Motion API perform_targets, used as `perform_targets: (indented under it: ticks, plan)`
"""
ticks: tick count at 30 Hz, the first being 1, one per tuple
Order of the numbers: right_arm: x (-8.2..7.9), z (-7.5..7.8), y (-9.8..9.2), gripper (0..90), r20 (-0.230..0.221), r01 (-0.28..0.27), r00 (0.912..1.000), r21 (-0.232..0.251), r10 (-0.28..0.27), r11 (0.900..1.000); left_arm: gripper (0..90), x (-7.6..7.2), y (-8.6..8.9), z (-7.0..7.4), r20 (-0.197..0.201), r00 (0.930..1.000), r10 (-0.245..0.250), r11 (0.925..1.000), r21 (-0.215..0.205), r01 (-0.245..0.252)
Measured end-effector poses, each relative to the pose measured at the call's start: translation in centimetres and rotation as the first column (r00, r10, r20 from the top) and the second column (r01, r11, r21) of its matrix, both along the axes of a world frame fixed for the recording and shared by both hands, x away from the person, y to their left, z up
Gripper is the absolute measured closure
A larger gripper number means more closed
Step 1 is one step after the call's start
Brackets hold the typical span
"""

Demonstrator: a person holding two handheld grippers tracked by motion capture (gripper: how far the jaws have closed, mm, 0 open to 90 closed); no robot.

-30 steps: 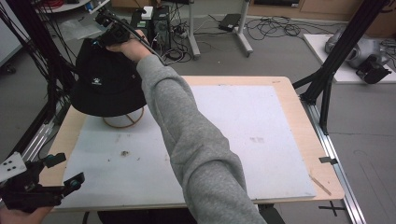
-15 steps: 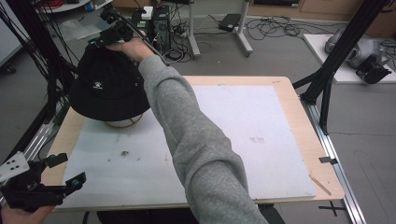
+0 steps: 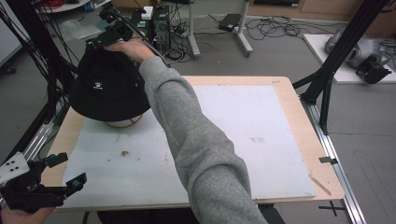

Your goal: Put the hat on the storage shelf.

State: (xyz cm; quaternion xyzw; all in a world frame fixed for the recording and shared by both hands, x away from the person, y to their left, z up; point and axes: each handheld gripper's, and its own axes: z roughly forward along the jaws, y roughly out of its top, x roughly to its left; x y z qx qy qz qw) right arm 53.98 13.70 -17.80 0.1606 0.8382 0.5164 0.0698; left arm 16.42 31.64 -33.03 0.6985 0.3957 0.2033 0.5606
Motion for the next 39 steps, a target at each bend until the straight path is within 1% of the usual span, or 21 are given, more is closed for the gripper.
perform_targets:
  ticks: [3, 4, 5, 7, 9, 11, 14, 16, 17, 19, 21, 22, 23, 28, 31, 33, 35, 37, 38, 39]
  plan:
    - [-0.3, 0.4, -0.6, 9.8, 0.001, 0.003, 1.0, 0.002, -0.003, 1.0, 1.7, -0.1, 0.2, 0.0, 0.003, 1.0, 0.007, 1.0, -0.007, -0.007]
    - [-0.4, 0.6, -0.9, 9.8, -0.006, 0.0, 1.0, 0.011, 0.0, 1.0, 1.7, -0.1, 0.2, 0.1, 0.003, 1.0, 0.009, 0.9999, -0.008, -0.009]
    - [-0.7, 0.8, -1.5, 9.8, -0.02, -0.015, 0.9997, 0.043, 0.016, 0.999, 1.7, -0.1, 0.3, 0.1, 0.003, 0.9999, 0.01, 0.9999, -0.01, -0.01]
    - [-0.8, 0.9, -1.8, 9.8, -0.018, -0.014, 0.9997, 0.047, 0.015, 0.999, 1.7, -0.1, 0.3, 0.1, 0.006, 0.9999, 0.012, 0.9998, -0.016, -0.012]
    - [-0.9, 0.8, -2.3, 9.8, -0.02, -0.021, 0.9996, 0.054, 0.022, 0.998, 1.7, 0.1, 0.3, 0.2, 0.012, 0.9998, 0.015, 0.9997, -0.017, -0.015]
    - [-1.1, 0.6, -3.0, 9.8, -0.017, -0.027, 0.9995, 0.053, 0.028, 0.998, 1.7, 0.3, 0.0, 0.4, 0.028, 0.9995, 0.011, 0.9999, -0.012, -0.011]
    - [-1.2, 0.4, -3.9, 9.8, -0.029, -0.042, 0.9986, 0.052, 0.044, 0.998, 1.7, 0.7, -0.2, 0.5, 0.038, 0.9992, 0.012, 0.9999, 0.001, -0.013]
    - [-1.4, 0.4, -4.6, 9.8, -0.034, -0.059, 0.9976, 0.069, 0.061, 0.996, 1.7, 1.0, -0.3, 0.5, 0.039, 0.9992, 0.012, 0.9999, -0.005, -0.012]
    - [-1.4, 0.3, -5.1, 9.8, -0.037, -0.063, 0.9971, 0.081, 0.067, 0.995, 1.7, 1.2, -0.2, 0.4, 0.037, 0.9993, 0.01, 0.9999, -0.005, -0.01]
    - [-1.4, 0.3, -6.0, 9.8, -0.035, -0.065, 0.997, 0.09, 0.069, 0.994, 1.7, 1.6, -0.2, 0.4, 0.034, 0.9994, 0.007, 0.9999, -0.008, -0.007]
    - [-1.4, 0.1, -6.9, 9.8, -0.032, -0.066, 0.9971, 0.087, 0.069, 0.994, 1.7, 2.0, -0.2, 0.5, 0.034, 0.9994, 0.002, 0.9999, -0.014, -0.002]
    - [-1.4, 0.0, -7.8, 9.8, -0.038, -0.06, 0.9972, 0.088, 0.064, 0.994, 1.7, 2.0, -0.2, 0.5, 0.034, 0.9994, 0.001, 0.9999, -0.016, -0.001]
    - [-1.3, 0.0, -8.2, 9.8, -0.039, -0.057, 0.9974, 0.088, 0.061, 0.995, 1.7, 2.2, -0.2, 0.5, 0.035, 0.9994, 0.0, 0.9998, -0.02, 0.0]
    - [-1.4, -0.5, -11.0, 9.8, -0.038, -0.04, 0.9983, 0.097, 0.044, 0.994, 1.7, 2.6, 0.0, 0.7, 0.041, 0.9991, 0.001, 0.9996, -0.027, 0.0]
    - [-1.6, -0.8, -12.5, 9.8, -0.041, -0.026, 0.9987, 0.086, 0.029, 0.996, 1.7, 2.8, 0.1, 0.7, 0.04, 0.9991, 0.011, 0.9995, -0.03, -0.01]
    - [-1.8, -1.0, -13.7, 9.8, -0.029, -0.019, 0.9993, 0.09, 0.022, 0.996, 1.7, 3.0, 0.3, 0.7, 0.034, 0.9991, 0.026, 0.9995, -0.02, -0.025]
    - [-2.0, -1.1, -14.7, 9.8, -0.033, -0.016, 0.9993, 0.098, 0.019, 0.995, 1.7, 3.1, 0.6, 0.7, 0.036, 0.9987, 0.035, 0.9989, -0.031, -0.034]
    - [-2.1, -1.3, -15.5, 9.8, -0.025, -0.016, 0.9995, 0.094, 0.018, 0.995, 1.7, 3.1, 0.9, 0.7, 0.036, 0.9983, 0.047, 0.9982, -0.039, -0.045]
    - [-2.1, -1.6, -16.5, 9.8, -0.032, -0.013, 0.9994, 0.089, 0.016, 0.996, 1.7, 3.2, 1.0, 0.7, 0.036, 0.9982, 0.048, 0.9981, -0.039, -0.047]
    - [-2.1, -1.6, -16.5, 9.8, -0.032, -0.013, 0.9994, 0.089, 0.016, 0.996, 1.7, 3.2, 1.0, 0.8, 0.038, 0.998, 0.051, 0.998, -0.041, -0.049]
